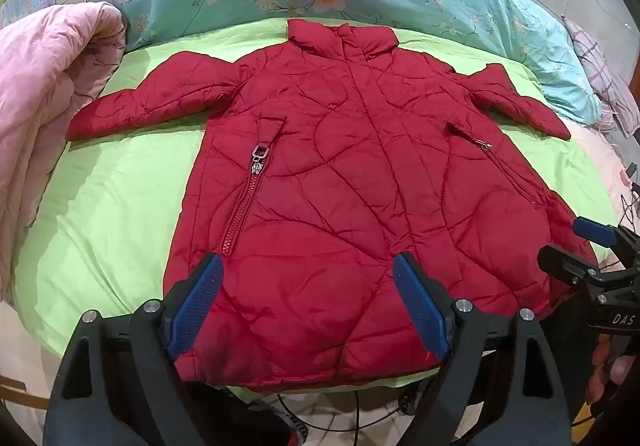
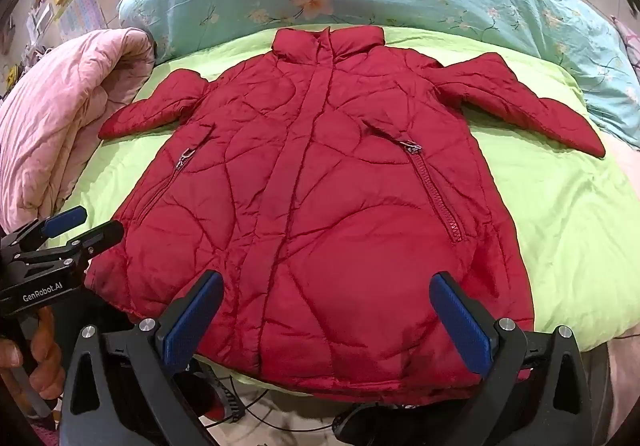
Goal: Fold large clothes
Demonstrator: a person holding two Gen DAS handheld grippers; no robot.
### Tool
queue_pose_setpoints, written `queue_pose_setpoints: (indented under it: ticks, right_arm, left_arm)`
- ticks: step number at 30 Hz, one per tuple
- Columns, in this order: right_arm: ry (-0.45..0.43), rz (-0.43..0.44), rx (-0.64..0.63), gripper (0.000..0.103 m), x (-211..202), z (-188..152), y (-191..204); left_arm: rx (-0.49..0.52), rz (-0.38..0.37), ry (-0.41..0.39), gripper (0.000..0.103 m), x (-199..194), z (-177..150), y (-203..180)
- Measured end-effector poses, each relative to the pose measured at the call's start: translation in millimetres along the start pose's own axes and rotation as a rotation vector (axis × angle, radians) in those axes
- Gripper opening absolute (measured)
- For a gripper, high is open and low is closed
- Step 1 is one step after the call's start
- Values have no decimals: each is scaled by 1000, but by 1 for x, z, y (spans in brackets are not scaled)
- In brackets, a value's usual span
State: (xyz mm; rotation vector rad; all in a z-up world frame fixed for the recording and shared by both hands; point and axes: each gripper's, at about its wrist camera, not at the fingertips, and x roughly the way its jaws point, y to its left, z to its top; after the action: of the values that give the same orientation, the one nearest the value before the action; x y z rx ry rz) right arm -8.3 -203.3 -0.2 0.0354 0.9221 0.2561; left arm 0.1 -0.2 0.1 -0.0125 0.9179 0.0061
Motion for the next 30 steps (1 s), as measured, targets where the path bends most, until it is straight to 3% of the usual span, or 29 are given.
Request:
queue_pose_setpoints:
  ticks: [30]
  right_arm:
    - [-2,7,-2,103,0,2,1]
  left_arm:
    - [14,2,3,87,1,4,-1]
